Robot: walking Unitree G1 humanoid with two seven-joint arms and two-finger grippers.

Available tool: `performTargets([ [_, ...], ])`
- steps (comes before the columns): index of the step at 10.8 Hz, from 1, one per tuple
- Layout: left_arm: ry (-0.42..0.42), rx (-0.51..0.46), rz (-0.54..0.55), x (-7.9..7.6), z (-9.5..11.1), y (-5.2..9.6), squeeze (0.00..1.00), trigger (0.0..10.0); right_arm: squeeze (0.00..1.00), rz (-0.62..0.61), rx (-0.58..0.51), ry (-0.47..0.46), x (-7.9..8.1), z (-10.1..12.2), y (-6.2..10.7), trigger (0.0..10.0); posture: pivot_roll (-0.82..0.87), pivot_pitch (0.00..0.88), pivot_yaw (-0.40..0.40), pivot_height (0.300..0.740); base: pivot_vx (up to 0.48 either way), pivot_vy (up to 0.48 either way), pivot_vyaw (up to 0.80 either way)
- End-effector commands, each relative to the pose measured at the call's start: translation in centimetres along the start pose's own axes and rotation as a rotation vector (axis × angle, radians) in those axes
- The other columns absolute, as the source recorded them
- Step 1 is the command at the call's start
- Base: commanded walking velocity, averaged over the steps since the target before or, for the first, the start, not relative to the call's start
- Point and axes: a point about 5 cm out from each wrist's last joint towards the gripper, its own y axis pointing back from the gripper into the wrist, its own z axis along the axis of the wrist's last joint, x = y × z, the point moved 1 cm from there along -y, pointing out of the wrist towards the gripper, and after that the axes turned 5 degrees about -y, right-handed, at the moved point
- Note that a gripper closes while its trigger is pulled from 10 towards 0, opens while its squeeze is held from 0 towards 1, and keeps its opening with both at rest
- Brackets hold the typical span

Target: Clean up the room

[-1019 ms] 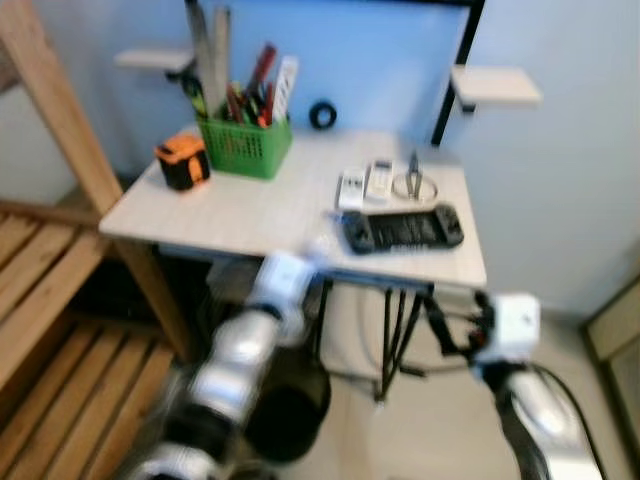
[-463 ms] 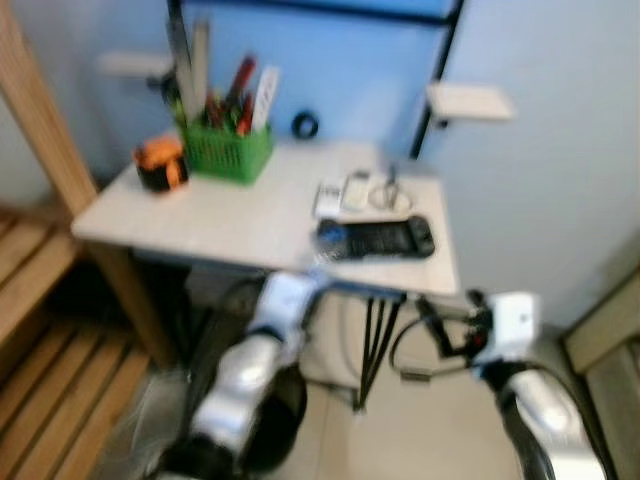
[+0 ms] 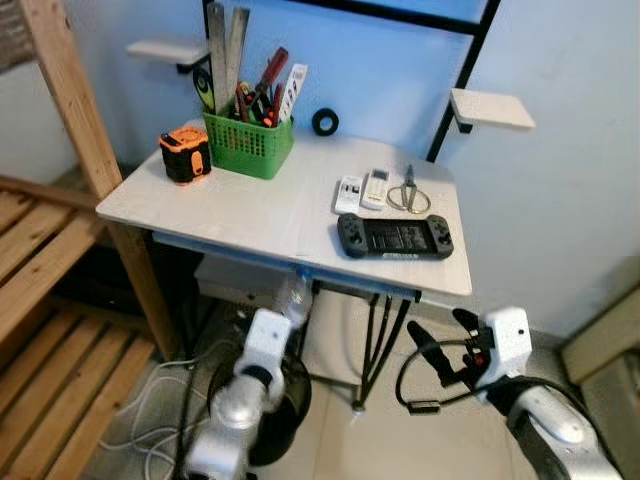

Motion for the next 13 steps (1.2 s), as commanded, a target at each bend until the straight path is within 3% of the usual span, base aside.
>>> performTargets([
  [1, -0.004, 0.011, -0.049, -1.4, 0.3, -0.1, 0.00, 10.0, 0.60, 0.012, 0.000, 0.000, -0.3, 0.5, 0.5, 10.0, -0.10, 0.000, -0.123, 0.716, 0.000, 0.000, 0.00],
  [4, -0.089, 0.214, -0.028, -0.3, -2.8, -1.3, 0.00, 10.0, 0.60, 0.058, 0.037, 0.002, -0.4, 0.6, 0.9, 10.0, -0.10, 0.000, -0.156, 0.716, 0.000, 0.000, 0.00],
  [7, -0.244, 0.404, 0.051, 3.7, -5.2, -1.3, 0.00, 10.0, 0.60, 0.068, 0.069, -0.056, -0.6, 0.6, 1.6, 10.0, -0.14, 0.041, -0.167, 0.716, 0.000, 0.000, 0.00],
  [10, -0.264, 0.495, 0.135, 6.4, -6.4, -0.4, 0.00, 10.0, 0.60, 0.096, 0.114, -0.093, -0.2, -0.2, 1.6, 10.0, -0.12, 0.088, -0.157, 0.716, 0.000, 0.000, 0.00],
  [13, -0.316, 0.529, 0.152, 8.3, -7.3, 0.6, 0.00, 10.0, 0.59, 0.154, 0.134, -0.141, 1.8, -1.0, 0.7, 10.0, -0.05, 0.181, -0.140, 0.716, 0.000, 0.000, 0.00],
])
